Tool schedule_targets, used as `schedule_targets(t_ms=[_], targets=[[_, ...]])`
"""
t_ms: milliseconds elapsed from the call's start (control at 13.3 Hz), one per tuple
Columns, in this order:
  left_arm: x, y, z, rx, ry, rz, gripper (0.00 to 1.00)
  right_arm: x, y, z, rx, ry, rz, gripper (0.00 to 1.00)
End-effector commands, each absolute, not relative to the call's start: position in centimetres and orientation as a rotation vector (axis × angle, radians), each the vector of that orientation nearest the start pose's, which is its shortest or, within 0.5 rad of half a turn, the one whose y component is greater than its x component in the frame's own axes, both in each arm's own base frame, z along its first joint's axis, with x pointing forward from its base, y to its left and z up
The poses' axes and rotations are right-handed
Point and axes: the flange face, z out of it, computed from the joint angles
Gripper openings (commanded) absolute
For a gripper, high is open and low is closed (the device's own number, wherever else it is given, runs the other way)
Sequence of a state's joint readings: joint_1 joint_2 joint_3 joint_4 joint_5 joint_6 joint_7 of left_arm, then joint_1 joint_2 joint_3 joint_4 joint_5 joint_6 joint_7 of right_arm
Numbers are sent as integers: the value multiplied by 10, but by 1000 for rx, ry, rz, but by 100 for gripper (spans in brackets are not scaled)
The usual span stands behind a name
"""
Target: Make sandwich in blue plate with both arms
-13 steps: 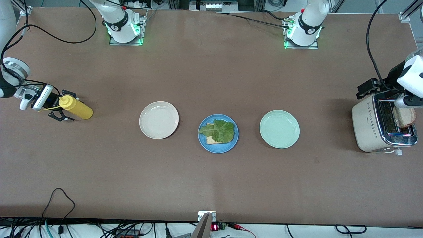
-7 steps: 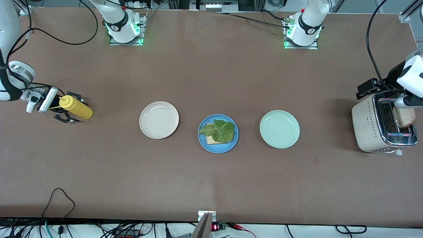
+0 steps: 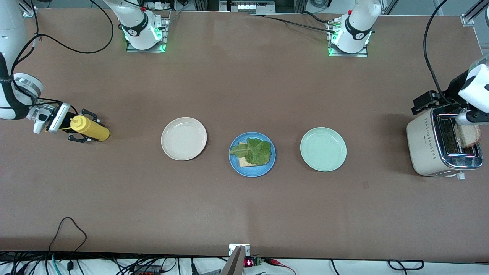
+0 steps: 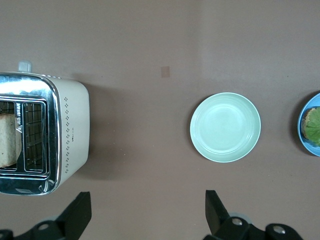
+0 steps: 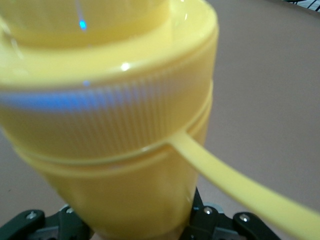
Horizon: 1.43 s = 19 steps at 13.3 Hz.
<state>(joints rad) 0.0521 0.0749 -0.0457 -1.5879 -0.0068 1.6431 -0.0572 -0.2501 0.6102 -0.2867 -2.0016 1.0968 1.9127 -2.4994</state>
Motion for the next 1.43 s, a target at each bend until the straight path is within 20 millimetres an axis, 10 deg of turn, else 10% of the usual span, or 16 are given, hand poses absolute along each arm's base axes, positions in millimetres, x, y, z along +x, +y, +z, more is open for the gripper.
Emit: schedule_targets(t_ms=[0,525,976,1351], targets=[[575,5,584,-3155,-81,34,100,515,-217,143,-1980,-1434,-849,0],[575,6,582,-3155,-81,39,100,573,-145,218,-2013,-1587,-741,0],[583,15,579,-3156,-104,32,100,606,-25,305,-2210,-1672,-430,0],[618,121,539,-3159,-187,85,100,613,75,338,-2338,-1666,-253,0]])
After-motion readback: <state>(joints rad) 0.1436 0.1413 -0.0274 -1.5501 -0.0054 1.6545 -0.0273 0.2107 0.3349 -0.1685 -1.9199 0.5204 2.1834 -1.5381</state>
